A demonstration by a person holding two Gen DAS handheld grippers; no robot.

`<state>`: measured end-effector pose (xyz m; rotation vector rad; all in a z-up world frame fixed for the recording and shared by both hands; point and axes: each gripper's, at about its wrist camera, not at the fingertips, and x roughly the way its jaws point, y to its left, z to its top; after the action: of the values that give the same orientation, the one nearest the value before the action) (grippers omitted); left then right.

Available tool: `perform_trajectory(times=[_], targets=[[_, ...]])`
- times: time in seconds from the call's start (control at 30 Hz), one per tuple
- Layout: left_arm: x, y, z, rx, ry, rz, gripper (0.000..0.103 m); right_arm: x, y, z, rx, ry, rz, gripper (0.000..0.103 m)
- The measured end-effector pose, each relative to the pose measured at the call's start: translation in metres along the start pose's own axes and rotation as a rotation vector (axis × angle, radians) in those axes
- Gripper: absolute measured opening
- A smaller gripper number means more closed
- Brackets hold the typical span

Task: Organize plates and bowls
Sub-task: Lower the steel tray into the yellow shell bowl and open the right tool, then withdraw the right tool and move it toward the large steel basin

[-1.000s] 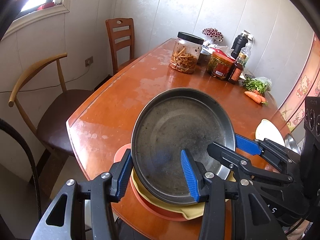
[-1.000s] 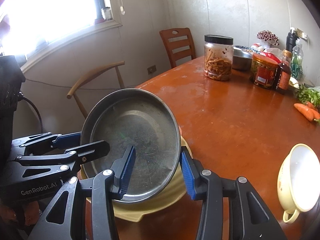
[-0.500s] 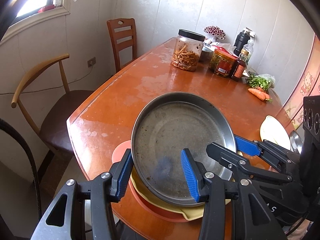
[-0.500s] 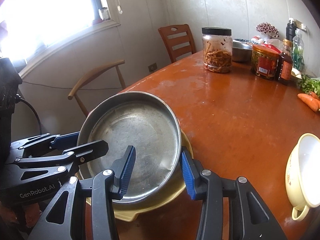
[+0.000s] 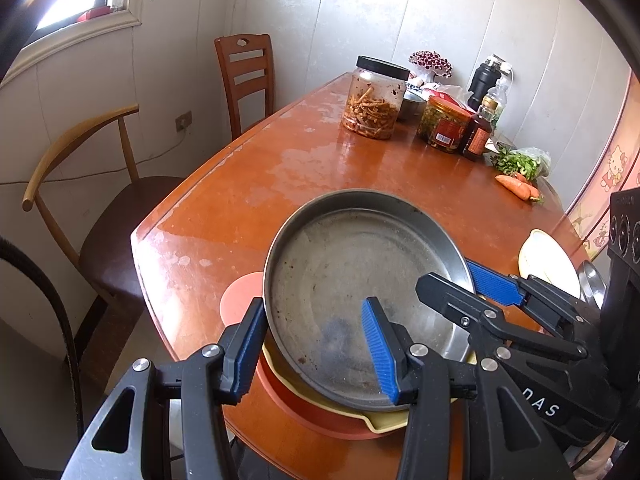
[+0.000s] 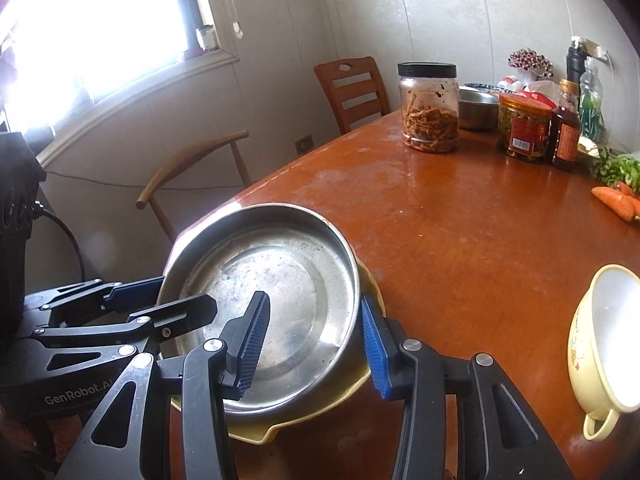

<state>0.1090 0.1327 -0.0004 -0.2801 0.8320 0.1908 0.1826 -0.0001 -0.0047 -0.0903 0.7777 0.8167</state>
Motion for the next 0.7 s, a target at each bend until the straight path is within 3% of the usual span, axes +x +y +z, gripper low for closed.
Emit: perform_trajectory(times=[0.43, 0.57, 0.7], targets=[[-0.013, 0.004, -0.002, -0.024, -0.017, -0.008, 0.049, -0.008, -0.006, 0.001, 0.037, -0.035, 0.023, 0.054], [-0.02, 0.007, -0.003, -0.029, -0.032, 0.005, 0.049, -0.014, -0.007, 0.002, 0.025, -0.069, -0.033, 0.064], [-0.027, 0.008, -0.005, -0.035, -0.041, 0.01, 0.049, -0.015, -0.011, 0.001, 0.047, -0.072, -0.054, 0.065]])
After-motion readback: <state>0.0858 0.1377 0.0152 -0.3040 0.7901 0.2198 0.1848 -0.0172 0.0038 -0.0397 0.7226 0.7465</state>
